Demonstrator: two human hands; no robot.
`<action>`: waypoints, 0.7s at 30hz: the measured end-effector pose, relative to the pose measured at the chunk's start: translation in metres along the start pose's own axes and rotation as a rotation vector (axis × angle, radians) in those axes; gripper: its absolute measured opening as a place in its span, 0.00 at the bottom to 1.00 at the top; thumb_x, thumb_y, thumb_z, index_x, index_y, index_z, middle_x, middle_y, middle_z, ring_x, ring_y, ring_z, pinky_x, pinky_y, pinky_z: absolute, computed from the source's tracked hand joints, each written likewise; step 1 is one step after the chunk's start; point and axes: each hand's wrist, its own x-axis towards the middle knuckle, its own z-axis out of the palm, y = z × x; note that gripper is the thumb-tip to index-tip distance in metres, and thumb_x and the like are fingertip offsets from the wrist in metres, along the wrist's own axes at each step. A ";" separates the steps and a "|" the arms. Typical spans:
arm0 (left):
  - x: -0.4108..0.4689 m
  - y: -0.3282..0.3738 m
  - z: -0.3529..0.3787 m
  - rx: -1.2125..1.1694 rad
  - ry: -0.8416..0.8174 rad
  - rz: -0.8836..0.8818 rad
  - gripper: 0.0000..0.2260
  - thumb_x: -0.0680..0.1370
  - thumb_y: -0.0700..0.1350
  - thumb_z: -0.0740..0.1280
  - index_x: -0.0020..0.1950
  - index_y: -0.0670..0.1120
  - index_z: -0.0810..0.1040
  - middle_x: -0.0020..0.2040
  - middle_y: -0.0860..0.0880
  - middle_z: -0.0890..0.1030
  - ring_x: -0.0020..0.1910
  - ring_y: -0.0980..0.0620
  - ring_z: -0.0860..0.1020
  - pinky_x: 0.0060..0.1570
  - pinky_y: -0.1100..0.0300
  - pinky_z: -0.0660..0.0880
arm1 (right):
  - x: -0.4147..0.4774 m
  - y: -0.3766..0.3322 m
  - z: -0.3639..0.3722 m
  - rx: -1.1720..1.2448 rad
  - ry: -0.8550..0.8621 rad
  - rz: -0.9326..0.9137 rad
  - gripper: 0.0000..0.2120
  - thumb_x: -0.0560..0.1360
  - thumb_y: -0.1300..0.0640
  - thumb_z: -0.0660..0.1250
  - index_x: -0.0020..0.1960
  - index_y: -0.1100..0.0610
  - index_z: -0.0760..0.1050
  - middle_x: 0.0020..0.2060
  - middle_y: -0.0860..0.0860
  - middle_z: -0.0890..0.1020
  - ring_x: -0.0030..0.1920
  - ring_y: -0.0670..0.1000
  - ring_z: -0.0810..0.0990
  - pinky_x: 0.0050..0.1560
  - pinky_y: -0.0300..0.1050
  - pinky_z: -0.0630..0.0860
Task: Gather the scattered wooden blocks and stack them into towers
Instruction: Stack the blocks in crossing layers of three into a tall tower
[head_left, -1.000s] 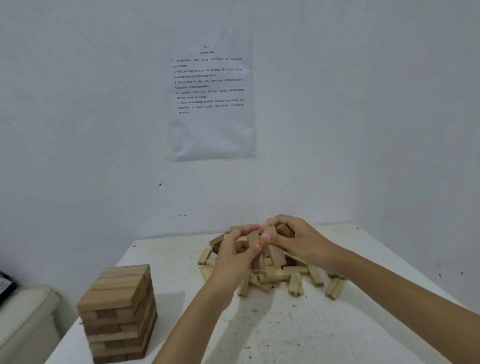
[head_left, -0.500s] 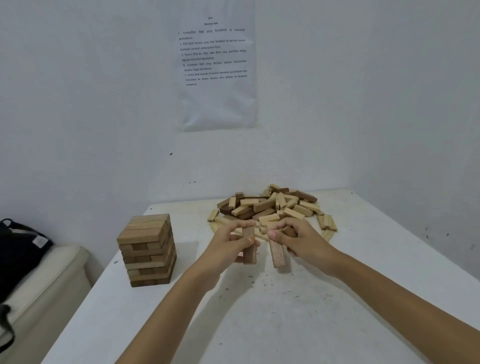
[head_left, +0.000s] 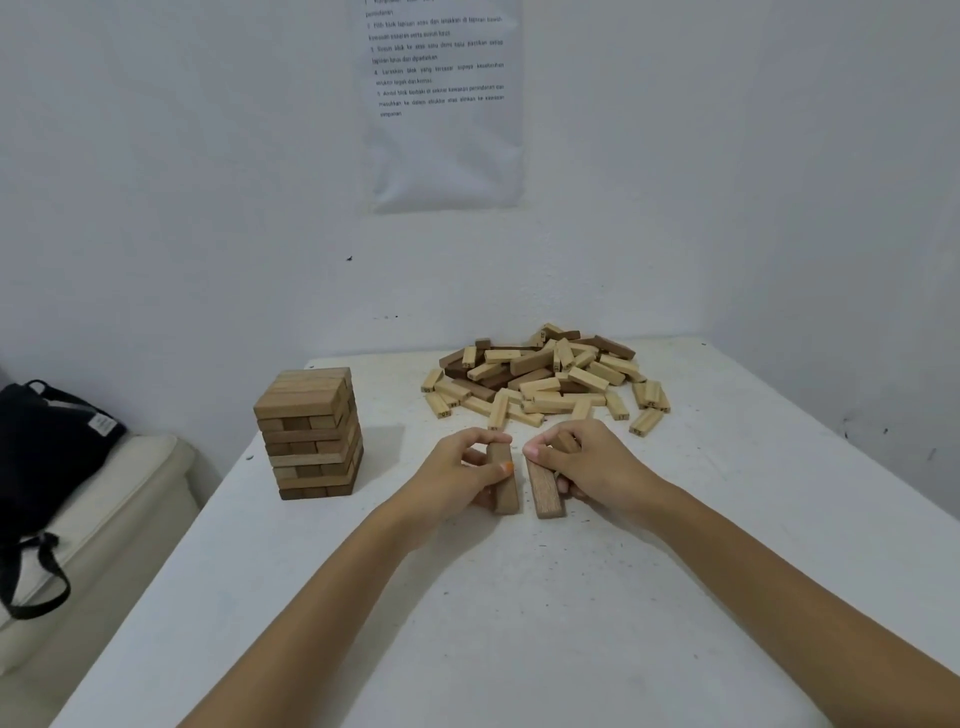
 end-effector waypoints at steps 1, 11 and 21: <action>0.001 -0.001 0.000 0.028 0.009 0.011 0.12 0.78 0.41 0.67 0.61 0.50 0.77 0.46 0.49 0.75 0.40 0.56 0.76 0.37 0.69 0.71 | -0.001 0.001 0.000 0.007 -0.001 0.000 0.07 0.76 0.58 0.69 0.49 0.61 0.80 0.28 0.50 0.76 0.28 0.47 0.71 0.24 0.32 0.67; 0.007 -0.009 0.000 0.182 0.056 0.039 0.14 0.78 0.42 0.68 0.63 0.48 0.75 0.51 0.50 0.74 0.45 0.58 0.73 0.47 0.67 0.71 | -0.003 0.001 0.007 -0.245 0.060 -0.079 0.07 0.77 0.53 0.68 0.48 0.57 0.79 0.45 0.47 0.79 0.46 0.46 0.77 0.46 0.40 0.73; -0.001 0.000 -0.020 0.313 -0.209 0.023 0.25 0.73 0.52 0.72 0.68 0.55 0.70 0.59 0.58 0.71 0.58 0.60 0.70 0.52 0.68 0.69 | -0.003 -0.011 -0.014 0.023 0.017 0.259 0.11 0.77 0.62 0.61 0.54 0.56 0.80 0.58 0.53 0.76 0.59 0.53 0.74 0.62 0.51 0.73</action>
